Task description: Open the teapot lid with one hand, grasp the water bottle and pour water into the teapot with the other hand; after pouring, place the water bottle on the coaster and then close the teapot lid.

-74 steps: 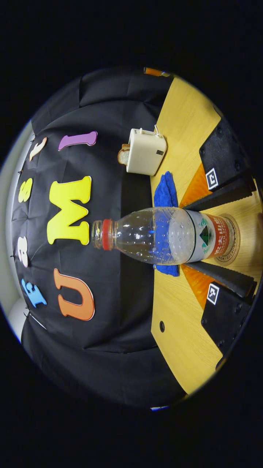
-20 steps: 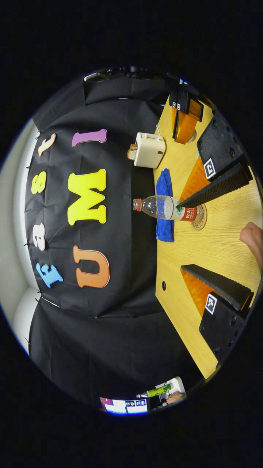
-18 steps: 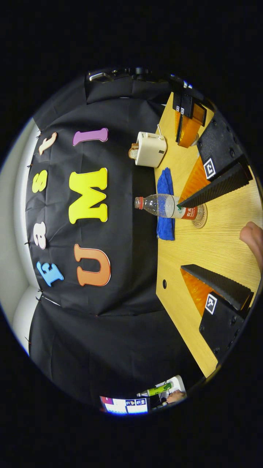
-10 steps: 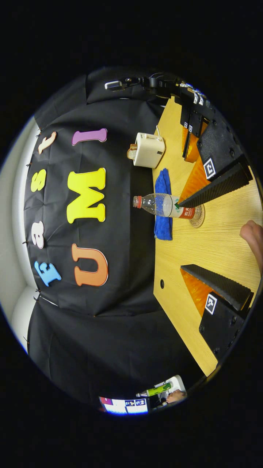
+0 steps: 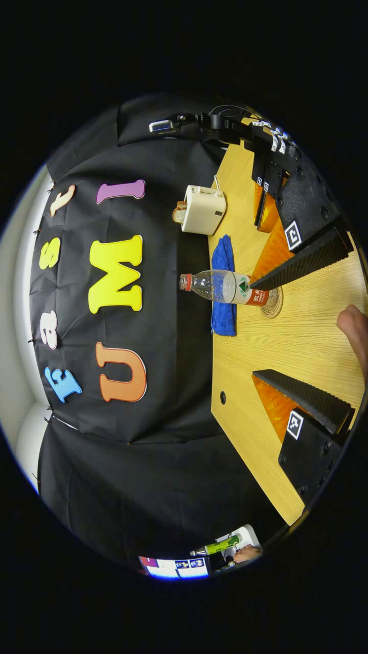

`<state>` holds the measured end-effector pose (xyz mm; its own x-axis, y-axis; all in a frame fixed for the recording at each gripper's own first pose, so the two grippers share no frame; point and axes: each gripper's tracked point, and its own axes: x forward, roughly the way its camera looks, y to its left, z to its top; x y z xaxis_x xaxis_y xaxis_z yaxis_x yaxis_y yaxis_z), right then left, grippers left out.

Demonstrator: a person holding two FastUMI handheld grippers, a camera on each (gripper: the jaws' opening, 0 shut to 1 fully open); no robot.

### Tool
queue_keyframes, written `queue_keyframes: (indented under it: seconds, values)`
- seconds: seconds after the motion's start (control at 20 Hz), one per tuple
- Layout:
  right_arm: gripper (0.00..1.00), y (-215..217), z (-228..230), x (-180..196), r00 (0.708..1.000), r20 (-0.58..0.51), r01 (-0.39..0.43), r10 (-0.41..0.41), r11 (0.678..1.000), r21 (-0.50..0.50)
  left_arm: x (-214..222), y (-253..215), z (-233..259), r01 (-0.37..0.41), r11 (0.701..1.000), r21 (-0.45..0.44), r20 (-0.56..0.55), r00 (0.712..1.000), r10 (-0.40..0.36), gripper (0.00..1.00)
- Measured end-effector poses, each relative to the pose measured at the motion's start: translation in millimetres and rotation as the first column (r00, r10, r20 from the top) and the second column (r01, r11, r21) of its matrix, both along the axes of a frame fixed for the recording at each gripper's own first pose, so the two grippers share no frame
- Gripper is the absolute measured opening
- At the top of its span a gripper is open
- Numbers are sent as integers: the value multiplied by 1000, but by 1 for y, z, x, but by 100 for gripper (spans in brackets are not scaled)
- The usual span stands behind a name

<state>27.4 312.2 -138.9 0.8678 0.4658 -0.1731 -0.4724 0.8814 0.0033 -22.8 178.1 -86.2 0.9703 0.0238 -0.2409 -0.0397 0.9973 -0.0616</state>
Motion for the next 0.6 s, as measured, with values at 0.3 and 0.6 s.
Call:
queue_keyframes:
  seconds: [0.3,0.6]
  values:
    - [2,3,2,0,1000,9,7,-7,1000,-3,-3,-3,-2,16,1000,-3,-20,1000,-16,98]
    - [8,-1,7,-1,1000,24,15,-15,1000,4,-4,-4,0,23,1000,1,-20,1000,-23,98]
